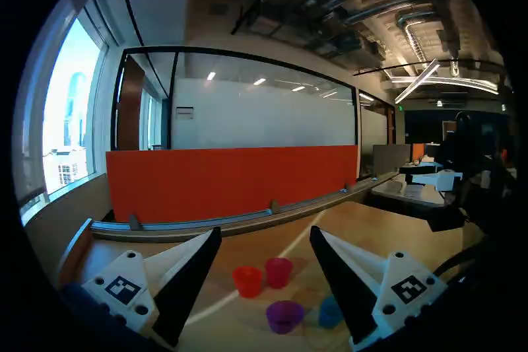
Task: Pour water
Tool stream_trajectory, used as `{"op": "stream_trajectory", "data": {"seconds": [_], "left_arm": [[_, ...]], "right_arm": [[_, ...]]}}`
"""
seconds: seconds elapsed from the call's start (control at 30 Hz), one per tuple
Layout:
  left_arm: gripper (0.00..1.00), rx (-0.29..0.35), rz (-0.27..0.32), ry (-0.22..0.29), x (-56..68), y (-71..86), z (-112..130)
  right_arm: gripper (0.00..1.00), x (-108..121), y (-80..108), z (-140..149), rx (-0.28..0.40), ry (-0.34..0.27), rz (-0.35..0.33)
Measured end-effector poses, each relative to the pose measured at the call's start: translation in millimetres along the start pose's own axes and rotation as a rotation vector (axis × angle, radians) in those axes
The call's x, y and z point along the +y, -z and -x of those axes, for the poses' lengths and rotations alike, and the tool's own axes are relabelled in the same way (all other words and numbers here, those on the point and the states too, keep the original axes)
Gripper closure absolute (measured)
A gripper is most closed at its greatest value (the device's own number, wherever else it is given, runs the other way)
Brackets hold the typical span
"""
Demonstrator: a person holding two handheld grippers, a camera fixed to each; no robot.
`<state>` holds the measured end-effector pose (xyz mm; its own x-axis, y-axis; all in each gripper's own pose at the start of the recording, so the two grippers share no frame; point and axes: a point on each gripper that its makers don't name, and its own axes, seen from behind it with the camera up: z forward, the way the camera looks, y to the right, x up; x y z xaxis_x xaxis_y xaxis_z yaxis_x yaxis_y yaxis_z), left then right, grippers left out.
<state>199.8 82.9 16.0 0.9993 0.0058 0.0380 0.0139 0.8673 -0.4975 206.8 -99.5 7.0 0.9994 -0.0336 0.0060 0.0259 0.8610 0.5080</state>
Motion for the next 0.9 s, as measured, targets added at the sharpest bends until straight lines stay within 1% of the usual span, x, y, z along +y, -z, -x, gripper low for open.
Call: {"op": "stream_trajectory", "data": {"seconds": [0.1, 0.2, 0.3, 0.4, 0.5, 0.6, 0.77, 0.9], "left_arm": [[0.0, 0.0, 0.052, 0.012, 12.3, -2.4, 0.3], [0.0, 0.006, 0.087, 0.025, 20.4, -3.7, -1.0], [0.0, 0.012, 0.1, 0.041, 21.5, -4.0, -2.0], [0.0, 0.009, 0.106, 0.046, 19.8, -3.4, -2.0], [0.0, -0.002, 0.111, 0.037, 18.6, -2.4, 0.5], [0.0, -0.014, 0.129, 0.017, 22.0, -1.0, 2.8], [0.0, -0.037, 0.178, -0.014, 32.3, 0.7, 7.7], [0.0, -0.071, 0.209, -0.038, 38.6, 0.8, 16.6]], "right_arm": [[0.01, -9.7, -1.3, -2.0, 0.003, -0.002, -0.044], [0.01, -14.0, -2.8, -3.5, 0.001, -0.003, -0.069], [0.01, -15.9, -3.7, -4.2, 0.004, -0.001, -0.078], [0.01, -17.8, -4.5, -3.0, 0.0, 0.009, -0.085], [0.01, -18.6, -5.3, -0.4, -0.014, 0.025, -0.093], [0.01, -19.1, -6.7, 2.4, -0.029, 0.031, -0.1], [0.01, -20.6, -7.0, 7.3, -0.068, 0.036, -0.126], [0.01, -19.0, -6.8, 16.8, -0.12, 0.057, -0.144]]}}
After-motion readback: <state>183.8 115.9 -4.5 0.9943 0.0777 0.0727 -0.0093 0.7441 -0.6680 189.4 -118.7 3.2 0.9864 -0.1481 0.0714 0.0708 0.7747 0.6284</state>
